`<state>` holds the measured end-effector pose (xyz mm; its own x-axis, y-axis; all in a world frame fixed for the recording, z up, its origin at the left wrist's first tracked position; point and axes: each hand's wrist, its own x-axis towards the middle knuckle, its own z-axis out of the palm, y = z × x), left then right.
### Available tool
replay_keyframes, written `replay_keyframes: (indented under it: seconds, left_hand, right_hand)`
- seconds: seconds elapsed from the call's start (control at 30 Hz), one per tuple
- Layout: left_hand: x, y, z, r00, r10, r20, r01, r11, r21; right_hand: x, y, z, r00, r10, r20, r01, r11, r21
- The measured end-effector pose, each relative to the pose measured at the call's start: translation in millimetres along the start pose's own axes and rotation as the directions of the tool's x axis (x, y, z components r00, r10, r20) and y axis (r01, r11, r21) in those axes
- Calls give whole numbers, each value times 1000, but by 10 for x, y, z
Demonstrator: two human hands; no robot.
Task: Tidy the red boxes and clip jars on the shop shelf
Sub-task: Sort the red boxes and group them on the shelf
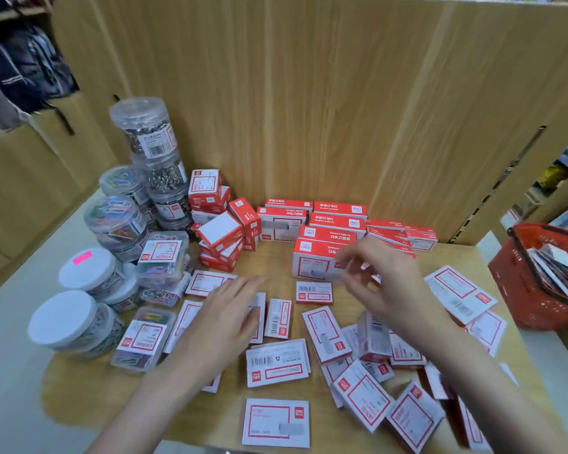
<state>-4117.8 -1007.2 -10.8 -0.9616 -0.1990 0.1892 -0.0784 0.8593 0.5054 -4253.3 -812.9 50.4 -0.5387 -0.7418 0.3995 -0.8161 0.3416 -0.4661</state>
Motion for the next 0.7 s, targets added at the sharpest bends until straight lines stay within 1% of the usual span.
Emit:
replay_keyframes:
  seconds: [0.03, 0.07, 0.1, 0.13, 0.17, 0.2, 0.27, 0.33, 0.4, 0.53, 0.63, 0.7]
  left_hand:
    - [-17, -3, -14, 1000, 6, 3, -6, 1000, -4]
    - [-38, -14, -16, 999, 32, 7, -32, 999, 9]
    - [-57, -25, -11, 997, 79, 21, -79, 996, 33]
    - [-67, -31, 4, 992, 120, 41, -122, 991, 59]
    - [-75, -33, 12, 988, 124, 87, -131, 988, 77]
    - [-81, -34, 21, 986, 100, 134, -112, 990, 88]
    - [-74, -13, 10, 975, 18, 223, -38, 995, 88]
    - [-40, 22, -20, 976, 1, 217, -15, 998, 63]
    - [19, 57, -42, 976, 11, 216, -19, 999, 37]
    - [176, 118, -58, 950, 7, 311, -34, 996, 82]
    - [199, 123, -53, 954, 15, 299, -45, 995, 91]
    - [188, 133, -56, 962, 17, 273, -36, 997, 63]
  right_hand:
    - [-21, -55, 28, 993, -8, 115, 11, 1000, -21]
    - [-51, -82, 81, 971, -6, 237, 19, 998, -56]
    - [-69, -82, 149, 944, 14, 330, 25, 993, -114]
    - [-72, -75, 212, 918, 46, 394, 29, 983, -182]
    - [-68, -69, 265, 899, 74, 432, 36, 970, -241]
    - [-54, -72, 298, 887, 96, 451, 41, 957, -286]
    - [-26, -76, 312, 886, 124, 447, 31, 946, -324]
    - [-4, -83, 286, 893, 136, 429, 21, 939, -342]
    - [8, -111, 269, 894, 157, 420, 9, 931, -366]
    - [5, -217, 334, 899, 206, 386, -48, 923, -381]
    - [-5, -230, 330, 919, 214, 332, -90, 932, -352]
    - [-15, -218, 312, 933, 202, 297, -105, 944, -314]
